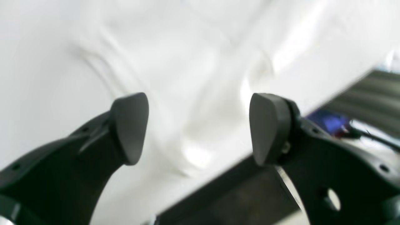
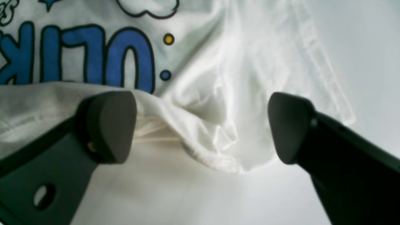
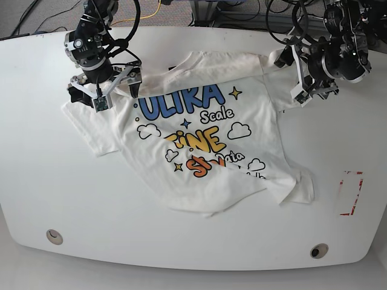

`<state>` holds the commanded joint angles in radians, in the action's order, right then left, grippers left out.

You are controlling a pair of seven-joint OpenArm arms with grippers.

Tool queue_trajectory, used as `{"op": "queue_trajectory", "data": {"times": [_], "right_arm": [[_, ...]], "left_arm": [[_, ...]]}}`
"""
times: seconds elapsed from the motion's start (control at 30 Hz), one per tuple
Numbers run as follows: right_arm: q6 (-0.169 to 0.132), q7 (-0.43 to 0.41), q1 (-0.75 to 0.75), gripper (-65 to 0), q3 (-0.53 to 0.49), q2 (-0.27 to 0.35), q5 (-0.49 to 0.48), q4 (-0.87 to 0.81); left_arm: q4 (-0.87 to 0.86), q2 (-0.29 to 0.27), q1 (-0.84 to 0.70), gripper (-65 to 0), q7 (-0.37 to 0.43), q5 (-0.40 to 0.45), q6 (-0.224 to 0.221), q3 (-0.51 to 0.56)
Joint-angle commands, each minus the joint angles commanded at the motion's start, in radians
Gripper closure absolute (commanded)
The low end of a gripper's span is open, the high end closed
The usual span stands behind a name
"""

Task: Layout the t-shirt on the table in an organized manner, then fold the t-shirt properly
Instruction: 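Move the left gripper away and the right gripper toward the collar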

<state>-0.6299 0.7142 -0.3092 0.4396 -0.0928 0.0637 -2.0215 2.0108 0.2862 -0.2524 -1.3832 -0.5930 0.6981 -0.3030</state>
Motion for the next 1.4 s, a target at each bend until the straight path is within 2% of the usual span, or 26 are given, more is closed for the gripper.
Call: {"op": "queue_trajectory", "data": {"times": [0.17,0.23,0.3,0.37,0.57,0.67,0.8,0.93,1.1,1.2,1.4], "right_arm": [[-0.005,0.000,0.009,-65.0,0.000,-0.023,-0.011,0.000],[-0.025,0.002,0.011,-65.0,0.000,-0.037,-0.035,0.002],[-0.058,0.006,0.011,-65.0,0.000,-0.043,-0.091,0.002],[-0.068,0.006,0.009,-65.0,0.000,-0.043,-0.149,0.005],[-0.068,0.008,-0.023,-65.0,0.002,-0.044,-0.373,0.011],[-0.068,0.009,-0.043,-65.0,0.000,-0.044,-0.476,0.012],[-0.068,0.029,-0.084,-65.0,-0.046,-0.043,-0.580,0.017],[-0.068,0.032,-0.137,-65.0,-0.095,-0.043,-0.611,0.017],[-0.068,0.032,-0.193,-65.0,-0.166,-0.043,-0.572,0.037],[-0.068,0.032,-0.215,-65.0,-0.198,-0.041,-0.534,0.057],[-0.068,0.034,-0.241,-65.0,-0.258,-0.035,-0.430,0.095]], "left_arm": [[-0.002,0.000,0.097,-47.1,0.000,0.003,0.000,-0.055],[-0.011,0.000,0.146,-47.1,0.000,0.003,0.000,-0.086],[-0.021,0.003,0.199,-47.1,0.002,0.003,0.000,-0.123],[-0.031,0.003,0.249,-47.1,0.002,0.011,0.000,-0.144],[-0.032,0.002,0.365,-47.1,0.008,0.120,0.000,-0.150],[-0.032,0.000,0.394,-47.1,0.049,0.176,0.000,-0.149],[-0.034,-0.014,0.404,-47.1,0.173,0.259,0.000,-0.147],[-0.035,-0.035,0.405,-47.1,0.282,0.367,0.000,-0.147],[-0.068,-0.069,0.408,-47.1,0.374,0.485,0.000,-0.147],[-0.089,-0.069,0.399,-47.1,0.416,0.505,0.000,-0.147],[-0.138,-0.064,0.371,-47.1,0.439,0.506,0.000,-0.152]]}}
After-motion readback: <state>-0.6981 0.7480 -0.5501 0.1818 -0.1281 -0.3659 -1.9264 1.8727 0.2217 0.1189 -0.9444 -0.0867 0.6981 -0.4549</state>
